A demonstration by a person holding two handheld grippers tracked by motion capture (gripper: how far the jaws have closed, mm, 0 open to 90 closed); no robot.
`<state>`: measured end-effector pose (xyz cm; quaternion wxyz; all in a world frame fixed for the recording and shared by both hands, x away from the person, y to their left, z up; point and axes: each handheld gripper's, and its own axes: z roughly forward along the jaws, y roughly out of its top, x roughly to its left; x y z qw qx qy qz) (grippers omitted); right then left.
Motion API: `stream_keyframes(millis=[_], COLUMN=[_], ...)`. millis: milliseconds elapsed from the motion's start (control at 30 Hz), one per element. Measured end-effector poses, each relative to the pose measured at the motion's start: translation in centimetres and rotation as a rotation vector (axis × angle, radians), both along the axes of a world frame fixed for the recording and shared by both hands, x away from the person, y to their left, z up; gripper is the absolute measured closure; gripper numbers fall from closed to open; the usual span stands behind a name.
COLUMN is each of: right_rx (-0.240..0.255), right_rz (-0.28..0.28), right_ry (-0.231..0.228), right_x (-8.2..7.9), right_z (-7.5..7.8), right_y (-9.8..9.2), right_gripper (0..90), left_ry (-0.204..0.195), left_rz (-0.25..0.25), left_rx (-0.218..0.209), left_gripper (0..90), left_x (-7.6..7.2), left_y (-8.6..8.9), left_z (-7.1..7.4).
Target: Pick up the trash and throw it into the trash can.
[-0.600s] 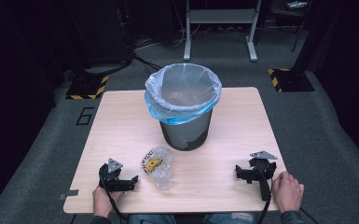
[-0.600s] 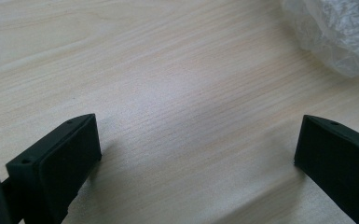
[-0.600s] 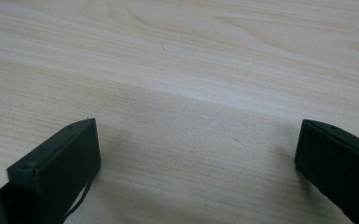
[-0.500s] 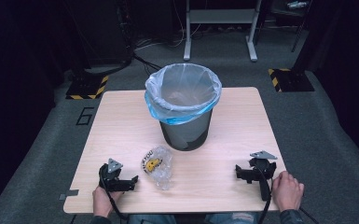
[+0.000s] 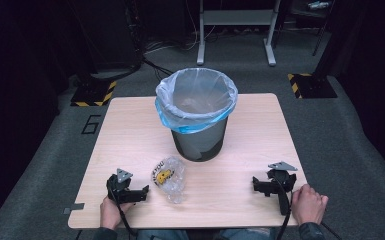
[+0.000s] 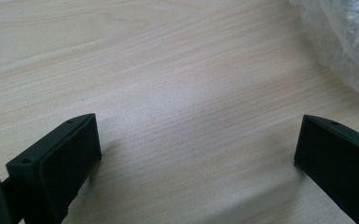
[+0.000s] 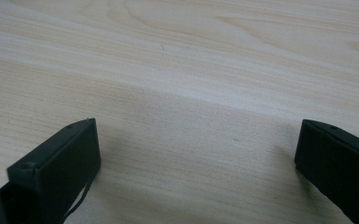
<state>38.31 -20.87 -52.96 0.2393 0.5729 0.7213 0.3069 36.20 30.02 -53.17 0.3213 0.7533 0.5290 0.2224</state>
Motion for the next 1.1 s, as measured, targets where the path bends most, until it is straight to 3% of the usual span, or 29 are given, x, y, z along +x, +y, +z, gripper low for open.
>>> stream_keyframes(millis=[267, 433, 1100], right_rx=[0.0, -0.001, -0.001], right_rz=[0.0, 0.003, 0.027], right_ry=[0.0, -0.002, 0.002], right_x=[0.0, 0.0, 0.0], right_z=[0.0, 0.0, 0.0], right_y=[0.0, 0.0, 0.1], right_gripper=[0.0, 0.0, 0.0], left_ry=[0.019, 0.025, -0.012], left_rz=[0.017, 0.017, -0.045], left_rx=[0.011, -0.009, -0.064], left_gripper=[0.0, 0.0, 0.0], left_x=[-0.2, -0.3, -0.6], left_y=[0.1, 0.2, -0.3], left_z=[0.2, 0.5, 4.8])
